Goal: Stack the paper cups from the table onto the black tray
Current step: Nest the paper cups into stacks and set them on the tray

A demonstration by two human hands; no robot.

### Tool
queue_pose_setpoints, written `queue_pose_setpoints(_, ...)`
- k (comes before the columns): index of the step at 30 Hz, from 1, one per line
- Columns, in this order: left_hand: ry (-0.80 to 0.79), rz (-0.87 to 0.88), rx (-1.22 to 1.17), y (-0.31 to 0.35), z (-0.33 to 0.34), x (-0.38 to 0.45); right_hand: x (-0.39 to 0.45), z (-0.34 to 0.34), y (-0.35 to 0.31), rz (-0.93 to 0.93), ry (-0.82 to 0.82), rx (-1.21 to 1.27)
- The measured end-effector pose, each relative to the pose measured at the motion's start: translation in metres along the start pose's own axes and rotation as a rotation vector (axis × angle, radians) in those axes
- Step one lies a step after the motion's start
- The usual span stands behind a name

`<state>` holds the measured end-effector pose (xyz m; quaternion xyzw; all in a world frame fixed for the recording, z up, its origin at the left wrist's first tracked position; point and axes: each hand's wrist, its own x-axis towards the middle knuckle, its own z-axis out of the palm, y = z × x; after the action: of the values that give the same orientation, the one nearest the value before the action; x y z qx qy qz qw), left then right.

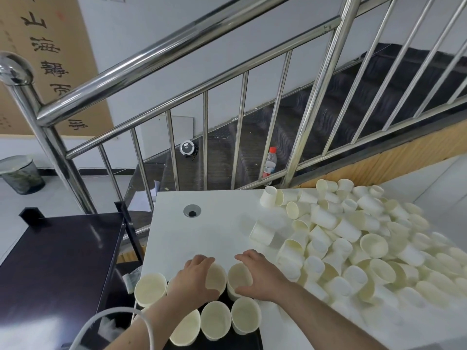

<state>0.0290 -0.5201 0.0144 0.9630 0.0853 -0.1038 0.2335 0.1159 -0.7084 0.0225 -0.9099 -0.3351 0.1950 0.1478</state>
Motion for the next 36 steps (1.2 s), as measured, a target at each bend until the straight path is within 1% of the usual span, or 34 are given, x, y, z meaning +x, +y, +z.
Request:
queue_pose_setpoints(8, -0.035, -0.029, 0.082, 0.004, 0.004, 0.007, 0.007, 0.007, 0.008, 0.023, -0.058, -0.050)
queue_pose_setpoints(23, -0.066, -0.039, 0.131, 0.007, 0.006, 0.017, 0.015, 0.014, 0.017, 0.008, -0.051, -0.041)
queue_pose_setpoints(29, -0.005, -0.061, 0.095, 0.005, 0.003, 0.030, 0.024, 0.003, 0.027, 0.043, 0.035, -0.018)
queue_pose_setpoints(34, 0.051, -0.049, 0.026, 0.010, 0.000, 0.048, 0.036, -0.010, 0.046, 0.123, 0.101, -0.051)
queue_pose_setpoints(36, 0.063, -0.038, 0.004, 0.013, 0.000, 0.055, 0.041, -0.014, 0.054, 0.160, 0.100, -0.072)
